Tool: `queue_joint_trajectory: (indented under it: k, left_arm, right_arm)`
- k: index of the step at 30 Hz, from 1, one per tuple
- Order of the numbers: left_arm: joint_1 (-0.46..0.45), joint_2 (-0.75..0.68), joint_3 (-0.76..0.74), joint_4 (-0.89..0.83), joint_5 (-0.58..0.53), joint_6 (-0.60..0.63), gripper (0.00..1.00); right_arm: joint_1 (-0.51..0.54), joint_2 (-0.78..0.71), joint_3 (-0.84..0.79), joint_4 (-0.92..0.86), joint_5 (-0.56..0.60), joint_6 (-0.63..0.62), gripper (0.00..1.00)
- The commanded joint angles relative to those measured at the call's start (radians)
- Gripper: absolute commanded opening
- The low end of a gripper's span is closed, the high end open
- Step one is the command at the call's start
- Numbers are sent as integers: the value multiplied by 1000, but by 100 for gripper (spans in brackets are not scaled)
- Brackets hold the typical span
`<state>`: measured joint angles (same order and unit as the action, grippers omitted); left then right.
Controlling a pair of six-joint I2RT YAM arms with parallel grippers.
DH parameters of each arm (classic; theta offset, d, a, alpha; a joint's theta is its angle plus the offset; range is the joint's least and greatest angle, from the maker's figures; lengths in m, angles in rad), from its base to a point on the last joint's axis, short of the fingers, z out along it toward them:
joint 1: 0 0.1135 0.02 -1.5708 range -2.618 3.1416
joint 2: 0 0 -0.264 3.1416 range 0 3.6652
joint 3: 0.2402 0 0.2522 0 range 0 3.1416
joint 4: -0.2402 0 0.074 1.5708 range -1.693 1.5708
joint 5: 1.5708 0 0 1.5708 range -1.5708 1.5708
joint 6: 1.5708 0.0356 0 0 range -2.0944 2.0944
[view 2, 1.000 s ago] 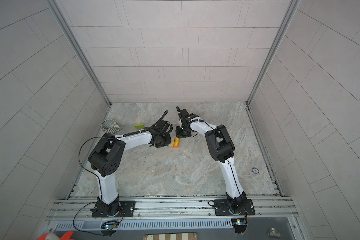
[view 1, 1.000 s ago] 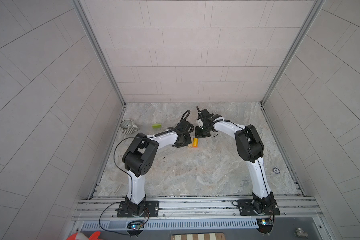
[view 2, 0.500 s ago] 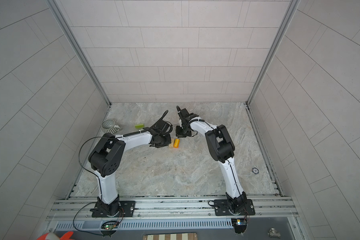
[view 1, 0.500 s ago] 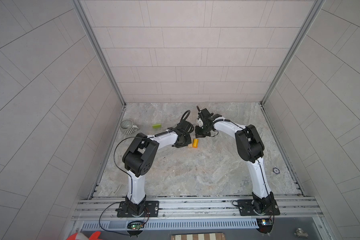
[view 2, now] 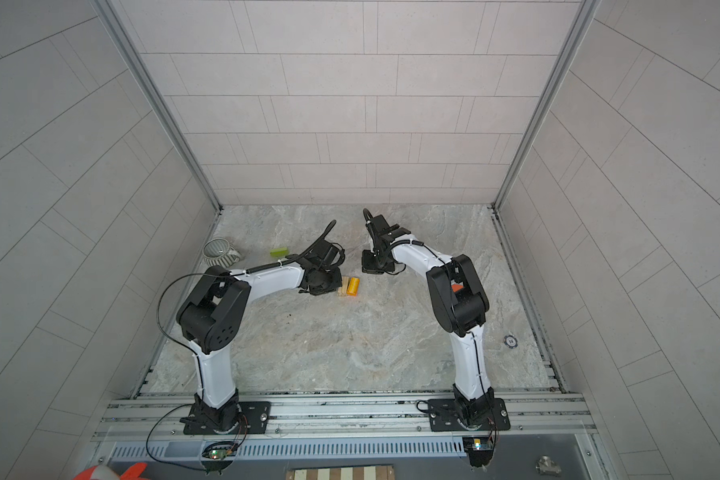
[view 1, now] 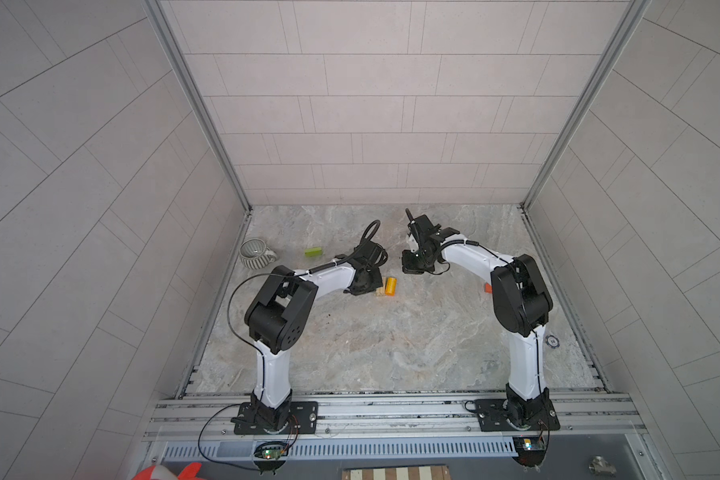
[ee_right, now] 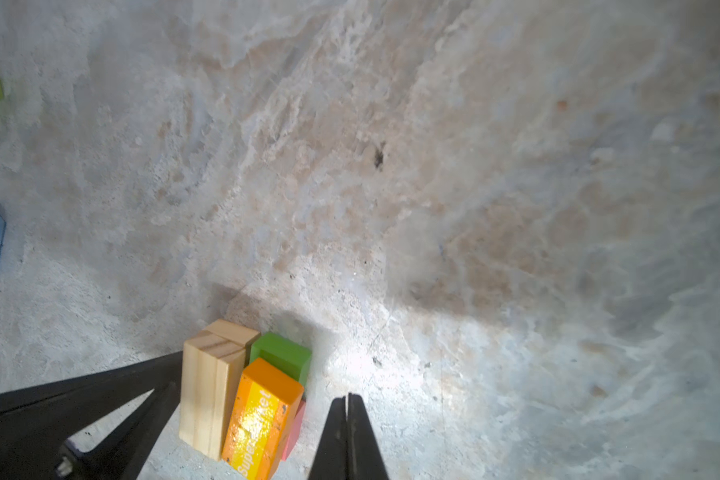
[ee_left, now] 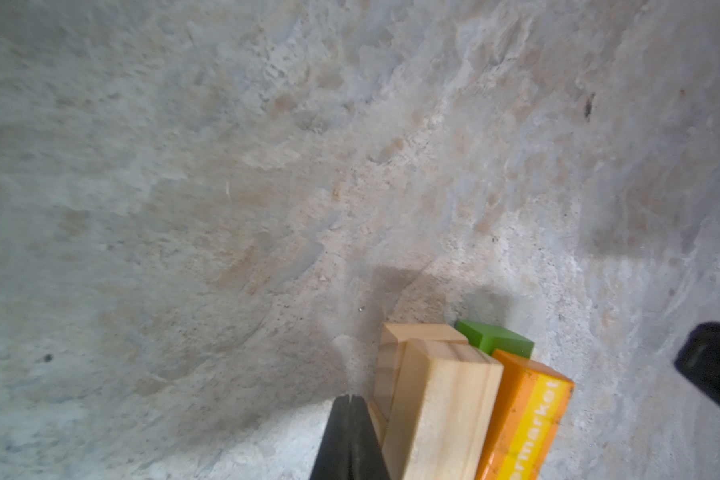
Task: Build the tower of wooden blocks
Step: 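Hold both grippers at the cluster, pressing the blocks together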
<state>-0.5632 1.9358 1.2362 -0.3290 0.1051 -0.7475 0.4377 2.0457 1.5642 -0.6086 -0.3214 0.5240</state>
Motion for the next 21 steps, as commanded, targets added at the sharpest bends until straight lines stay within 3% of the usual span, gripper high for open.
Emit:
queue_joint_trajectory:
  k: [1, 21]
  left_arm:
    - [3, -15, 8, -13, -5, 12, 0]
    - [3, 1, 10, -1, 4, 6, 0]
  right_arm:
    - [25, -33, -43, 15, -2, 1, 0]
    - [46, 38, 22, 17, -52, 16, 0]
